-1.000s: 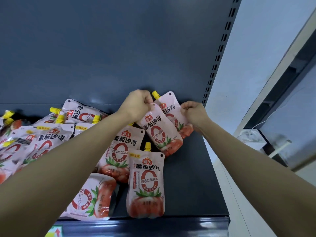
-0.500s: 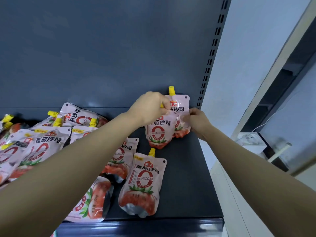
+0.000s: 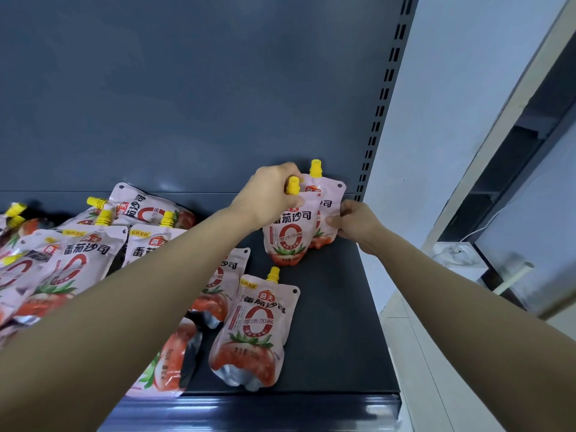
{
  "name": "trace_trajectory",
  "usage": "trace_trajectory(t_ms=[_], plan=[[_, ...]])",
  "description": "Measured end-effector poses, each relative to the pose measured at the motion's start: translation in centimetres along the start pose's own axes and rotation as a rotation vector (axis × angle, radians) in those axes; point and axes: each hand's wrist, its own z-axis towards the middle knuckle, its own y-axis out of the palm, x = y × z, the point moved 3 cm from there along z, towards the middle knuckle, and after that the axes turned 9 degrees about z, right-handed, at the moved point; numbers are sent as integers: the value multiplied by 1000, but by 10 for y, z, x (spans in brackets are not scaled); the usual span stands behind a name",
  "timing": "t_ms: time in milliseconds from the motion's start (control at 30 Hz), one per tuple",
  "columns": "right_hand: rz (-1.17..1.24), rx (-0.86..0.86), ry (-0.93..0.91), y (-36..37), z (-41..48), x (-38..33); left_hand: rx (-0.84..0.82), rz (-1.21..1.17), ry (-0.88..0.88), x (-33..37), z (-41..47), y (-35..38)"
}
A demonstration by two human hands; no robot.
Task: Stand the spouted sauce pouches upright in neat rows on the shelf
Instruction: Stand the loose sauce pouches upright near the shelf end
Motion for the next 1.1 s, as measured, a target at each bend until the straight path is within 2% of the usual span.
trace_trajectory(t_ms=[167, 400, 733, 933, 1000, 1100], plan=[[-142, 52, -73, -3, -2, -5, -3, -58, -36, -14, -6, 0], [-393, 183, -284, -1, -20, -22, 43, -78, -85, -19, -5, -3], [-460, 318, -555, 7, -49, -45, 19, -198, -148, -16, -11, -6], [-590, 448, -854, 19, -81, -56, 184, -98, -124, -11, -33, -35], [-597, 415, -917, 27, -89, -57, 210, -74, -127, -12, -44, -42], [-645, 230, -964, 44, -96, -52, 231, -55, -155, -17, -63, -47]])
